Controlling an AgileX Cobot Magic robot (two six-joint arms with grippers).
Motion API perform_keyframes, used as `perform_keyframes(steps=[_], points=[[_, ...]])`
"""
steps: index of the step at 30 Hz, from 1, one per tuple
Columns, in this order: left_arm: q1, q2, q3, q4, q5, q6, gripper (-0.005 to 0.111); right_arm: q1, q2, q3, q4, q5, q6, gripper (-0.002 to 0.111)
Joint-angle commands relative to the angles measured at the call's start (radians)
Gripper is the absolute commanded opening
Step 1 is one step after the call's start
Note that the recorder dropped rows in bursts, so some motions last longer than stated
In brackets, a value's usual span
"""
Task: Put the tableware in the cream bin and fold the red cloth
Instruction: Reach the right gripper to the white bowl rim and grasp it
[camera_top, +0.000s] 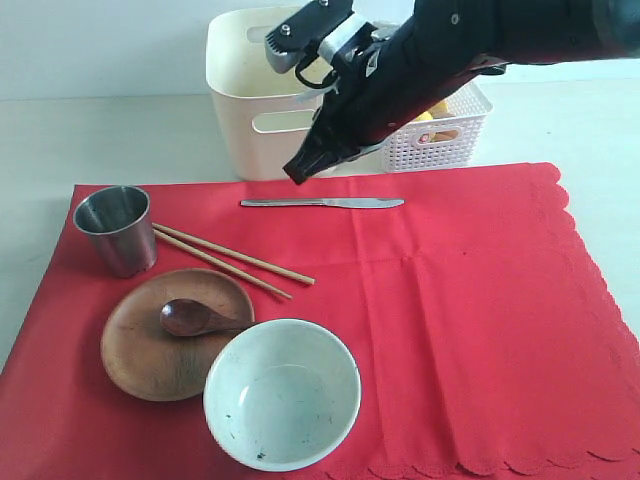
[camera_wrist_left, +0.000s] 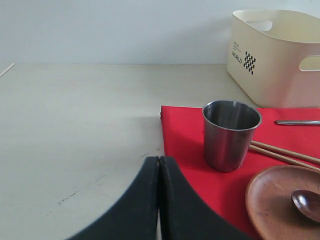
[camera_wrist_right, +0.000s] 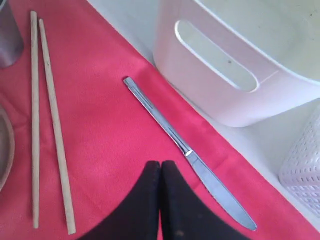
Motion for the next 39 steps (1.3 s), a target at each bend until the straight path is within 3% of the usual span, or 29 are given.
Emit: perform_keyframes(steps=[1,5,8,9,17,21,35,38,39], points=[[0.002,-0.006,0.003,0.007,-0.005,-0.002,0.000,-0.004,0.028,-0.009,0.012,-0.001,0.005,0.000],[0.002,-0.006,0.003,0.007,-0.005,-0.002,0.000,0.008,0.028,-0.009,0.115,0.174,-0.229,0.000],[0.002,-0.006,0.003,0.007,-0.005,-0.002,0.000,0.025,0.028,-0.009,0.344,0.271,-0.492,0.000],[0.002,-0.006,0.003,0.007,-0.005,-0.002,0.000,0.032,0.028,-0.009,0.370,0.279,-0.499,0.001],[0.002,-0.006,0.003,0.007,-0.005,-0.002,0.000,0.177,0.033,-0.007,0.215,0.295,-0.499,0.046],[0.002,-0.006,0.003,0.007,-0.005,-0.002,0.000,0.198,0.067,-0.007,0.153,0.346,-0.497,0.055],[0.002,-0.006,0.003,0.007,-0.005,-0.002,0.000,0.198,0.169,-0.007,0.128,0.364,-0.474,0.056],[0.002,-0.006,0.003,0.007,-0.005,-0.002,0.000,0.198,0.172,-0.007,0.128,0.364,-0.474,0.050],[0.002,-0.006,0.003,0.007,-0.005,-0.002,0.000,0.198,0.172,-0.007,0.128,0.364,-0.474,0.043]])
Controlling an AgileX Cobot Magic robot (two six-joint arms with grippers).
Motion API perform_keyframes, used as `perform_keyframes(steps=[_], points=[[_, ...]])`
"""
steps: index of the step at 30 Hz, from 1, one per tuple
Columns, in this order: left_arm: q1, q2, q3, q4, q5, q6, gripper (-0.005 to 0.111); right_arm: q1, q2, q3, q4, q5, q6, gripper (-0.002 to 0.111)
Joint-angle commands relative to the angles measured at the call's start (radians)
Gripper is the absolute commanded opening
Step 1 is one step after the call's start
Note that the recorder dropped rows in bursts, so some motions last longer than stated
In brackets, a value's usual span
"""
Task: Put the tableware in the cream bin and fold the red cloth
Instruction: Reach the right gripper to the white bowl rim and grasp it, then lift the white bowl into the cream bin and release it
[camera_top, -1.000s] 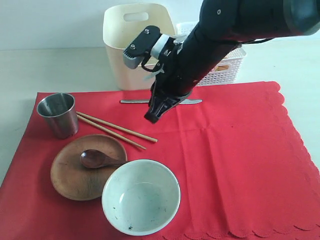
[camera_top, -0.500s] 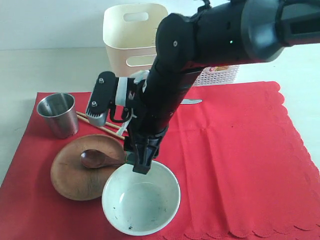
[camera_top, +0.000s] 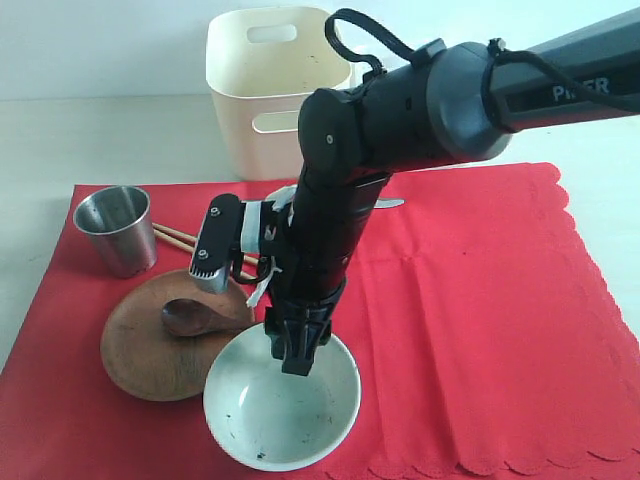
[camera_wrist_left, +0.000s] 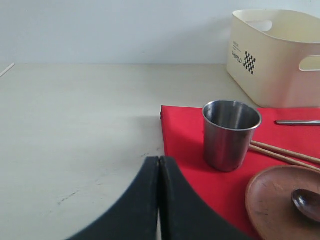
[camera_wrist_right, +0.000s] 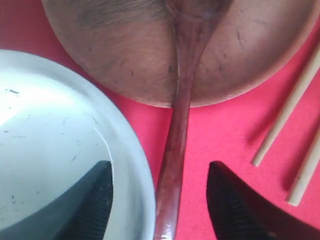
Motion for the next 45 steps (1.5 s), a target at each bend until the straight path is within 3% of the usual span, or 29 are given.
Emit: perform_keyframes(steps=[1,5,6,14,26,32,38,45], points=[[0.002,-0.006,0.003,0.007,-0.005,-0.002,0.000,0.003,0.002,-0.005,0.000,0.004,0.002,0.038],[0.002,-0.006,0.003,0.007,-0.005,-0.002,0.000,0.003,-0.001,-0.005,0.008,0.004,0.002,0.003],[0.002,-0.006,0.003,0.007,-0.005,-0.002,0.000,0.003,-0.003,-0.005,0.011,0.004,0.002,0.000],[0.002,-0.006,0.003,0.007,-0.005,-0.002,0.000,0.003,-0.143,-0.007,0.042,0.037,-0.006,0.000],[0.002,-0.006,0.003,0.007,-0.005,-0.002,0.000,-0.007,-0.325,-0.007,-0.017,-0.194,-0.032,0.000],[0.002,-0.006,0.003,0.007,-0.005,-0.002,0.000,-0.085,-0.333,-0.007,-0.011,-0.493,0.007,0.000],[0.002,-0.006,0.003,0.007,-0.005,-0.002,0.000,-0.191,-0.325,-0.007,-0.002,-0.800,0.181,0.000],[0.002,-0.006,0.003,0.007,-0.005,-0.002,0.000,-0.270,-0.248,-0.007,-0.002,-1.037,0.303,0.000]])
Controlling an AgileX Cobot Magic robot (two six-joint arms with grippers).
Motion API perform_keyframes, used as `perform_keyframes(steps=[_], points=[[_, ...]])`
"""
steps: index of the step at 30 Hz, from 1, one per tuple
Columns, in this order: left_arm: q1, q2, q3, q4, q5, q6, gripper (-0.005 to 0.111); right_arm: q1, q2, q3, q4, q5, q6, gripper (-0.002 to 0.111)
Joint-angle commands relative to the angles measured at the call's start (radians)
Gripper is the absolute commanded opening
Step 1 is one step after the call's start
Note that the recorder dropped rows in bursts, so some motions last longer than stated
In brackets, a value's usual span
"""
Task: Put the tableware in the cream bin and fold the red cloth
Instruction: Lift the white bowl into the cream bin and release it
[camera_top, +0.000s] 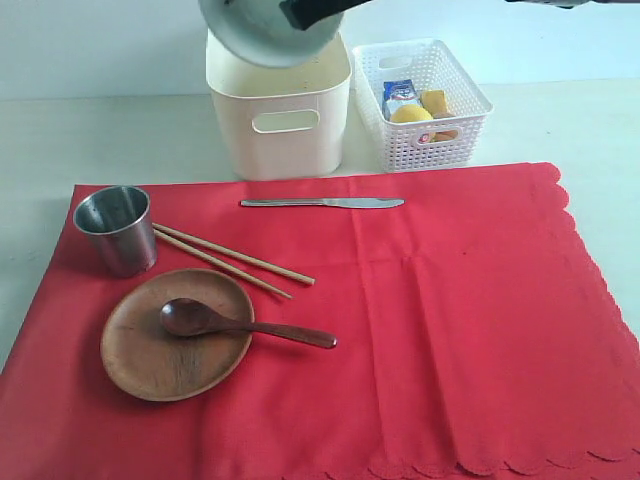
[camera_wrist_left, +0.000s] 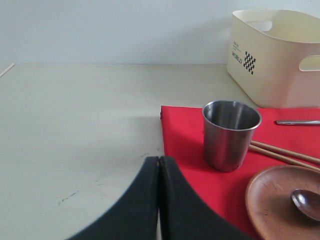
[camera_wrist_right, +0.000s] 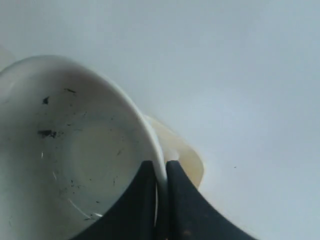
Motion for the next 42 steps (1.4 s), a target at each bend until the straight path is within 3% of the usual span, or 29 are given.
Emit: perform_keyframes(steps=[1,7,11,19,29,36,42], points=[[0.002,-0.006,0.003,0.007,-0.005,-0.002,0.000,-0.042,0.065,-0.007,0.005,-0.184,0.083,0.000],[0.002,-0.006,0.003,0.007,-0.005,-0.002,0.000,-0.073,0.182,-0.007,0.001,-0.420,0.254,0.000],[0.002,-0.006,0.003,0.007,-0.005,-0.002,0.000,-0.094,0.259,-0.050,-0.003,-0.453,0.398,0.000],[0.002,-0.006,0.003,0.007,-0.005,-0.002,0.000,-0.094,0.378,-0.182,-0.036,-0.291,0.451,0.000],[0.002,-0.006,0.003,0.007,-0.005,-0.002,0.000,-0.094,0.397,-0.204,-0.036,-0.174,0.451,0.002],[0.002,-0.006,0.003,0.007,-0.005,-0.002,0.000,-0.071,0.402,-0.204,-0.036,-0.175,0.437,0.031],[0.002,-0.006,0.003,0.007,-0.005,-0.002,0.000,-0.071,0.402,-0.204,-0.027,-0.177,0.437,0.063]])
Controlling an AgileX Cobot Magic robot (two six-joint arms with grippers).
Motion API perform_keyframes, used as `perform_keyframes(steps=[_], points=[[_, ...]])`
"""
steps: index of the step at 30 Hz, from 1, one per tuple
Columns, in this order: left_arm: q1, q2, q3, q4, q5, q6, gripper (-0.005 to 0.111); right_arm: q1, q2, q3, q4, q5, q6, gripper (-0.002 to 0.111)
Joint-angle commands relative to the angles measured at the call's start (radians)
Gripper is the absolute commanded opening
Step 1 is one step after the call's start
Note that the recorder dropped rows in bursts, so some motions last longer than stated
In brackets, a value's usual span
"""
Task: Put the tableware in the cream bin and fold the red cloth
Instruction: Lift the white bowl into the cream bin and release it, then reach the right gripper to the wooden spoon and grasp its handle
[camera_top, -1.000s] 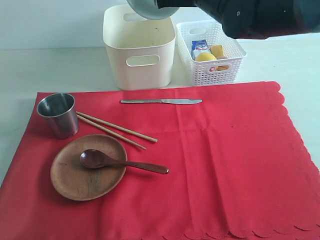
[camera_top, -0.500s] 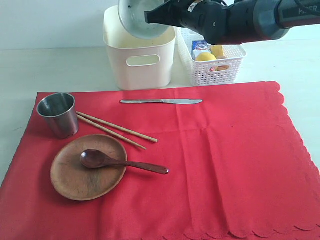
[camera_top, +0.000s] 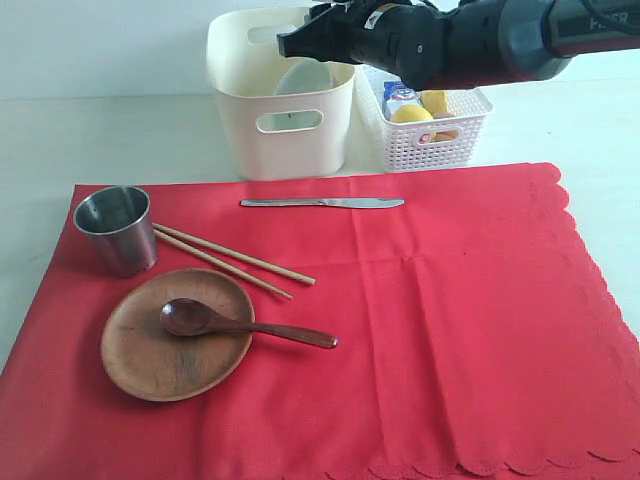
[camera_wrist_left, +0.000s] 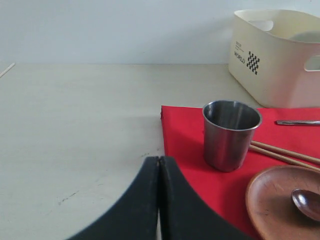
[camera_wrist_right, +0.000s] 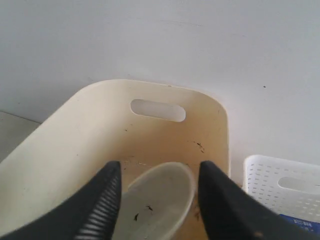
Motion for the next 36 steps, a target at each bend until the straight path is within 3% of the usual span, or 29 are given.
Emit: perform_keyframes(steps=[1,4,11,14,20,25,36], points=[[0.002,-0.006,0.003,0.007,-0.005,-0.002,0.000,0.001,-0.003,-0.007,-0.001,-0.016,-0.011,0.067],[0.002,-0.006,0.003,0.007,-0.005,-0.002,0.000,0.001,-0.028,-0.007,-0.001,0.046,-0.034,0.072],[0.002,-0.006,0.003,0.007,-0.005,-0.002,0.000,0.001,-0.153,-0.007,-0.006,0.313,-0.082,0.069],[0.002,-0.006,0.003,0.007,-0.005,-0.002,0.000,0.001,-0.219,-0.007,-0.013,0.432,-0.083,0.060],[0.002,-0.006,0.003,0.007,-0.005,-0.002,0.000,0.001,-0.323,-0.007,-0.016,0.608,-0.103,0.022],[0.002,-0.006,0.003,0.007,-0.005,-0.002,0.000,0.001,-0.360,-0.005,0.023,0.695,-0.103,0.000],[0.002,-0.006,0.003,0.007,-0.005,-0.002,0.000,0.001,-0.365,-0.005,0.262,0.912,-0.421,0.000]])
